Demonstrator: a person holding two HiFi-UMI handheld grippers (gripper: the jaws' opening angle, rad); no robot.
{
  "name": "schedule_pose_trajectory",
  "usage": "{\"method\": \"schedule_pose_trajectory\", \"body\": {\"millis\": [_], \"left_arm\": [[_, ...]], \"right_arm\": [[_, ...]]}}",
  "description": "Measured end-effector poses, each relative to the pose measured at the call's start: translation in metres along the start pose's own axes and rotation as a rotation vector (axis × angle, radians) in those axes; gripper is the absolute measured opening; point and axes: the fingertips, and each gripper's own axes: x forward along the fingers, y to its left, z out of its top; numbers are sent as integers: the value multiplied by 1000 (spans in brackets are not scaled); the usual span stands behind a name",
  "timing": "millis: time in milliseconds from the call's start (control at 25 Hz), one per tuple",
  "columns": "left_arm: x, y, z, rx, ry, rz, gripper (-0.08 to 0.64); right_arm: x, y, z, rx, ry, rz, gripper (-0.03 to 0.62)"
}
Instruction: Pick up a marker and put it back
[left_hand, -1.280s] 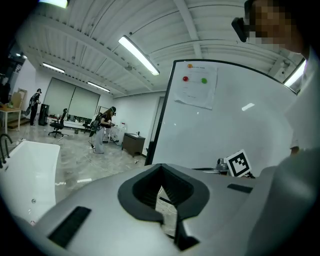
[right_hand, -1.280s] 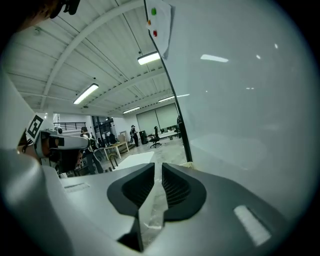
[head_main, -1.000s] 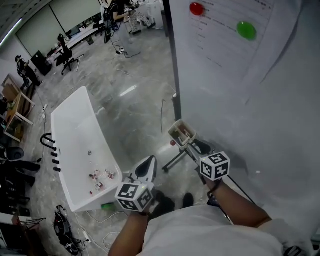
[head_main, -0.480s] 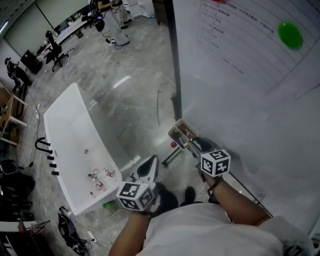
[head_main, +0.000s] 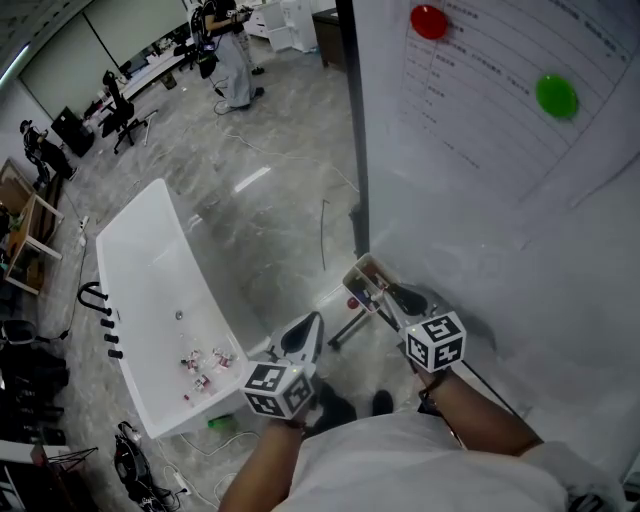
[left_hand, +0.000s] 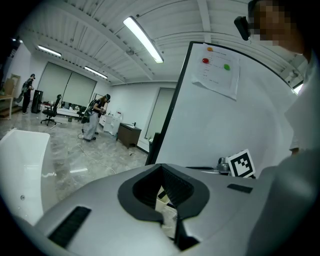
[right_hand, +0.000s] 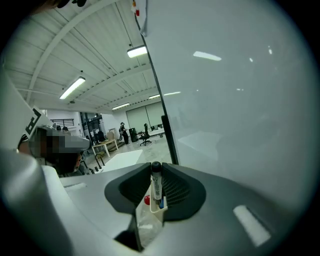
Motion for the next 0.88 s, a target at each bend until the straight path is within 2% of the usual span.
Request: {"method": "schedule_pose_trajectory", "body": {"millis": [280, 480, 680, 880], "left_arm": [[-6, -32, 44, 53, -108, -39, 5], [-13, -54, 78, 115, -182, -68, 5], [-17, -66, 92, 138, -216, -89, 5], [-22, -69, 98, 144, -235, -98, 5]], "right_arm": [[-53, 30, 86, -118, -164, 53, 67], [-88, 52, 148, -169, -296, 88, 67], [-101, 61, 176, -178, -353, 111, 67], [-107, 70, 186, -181, -377, 121, 67]]}}
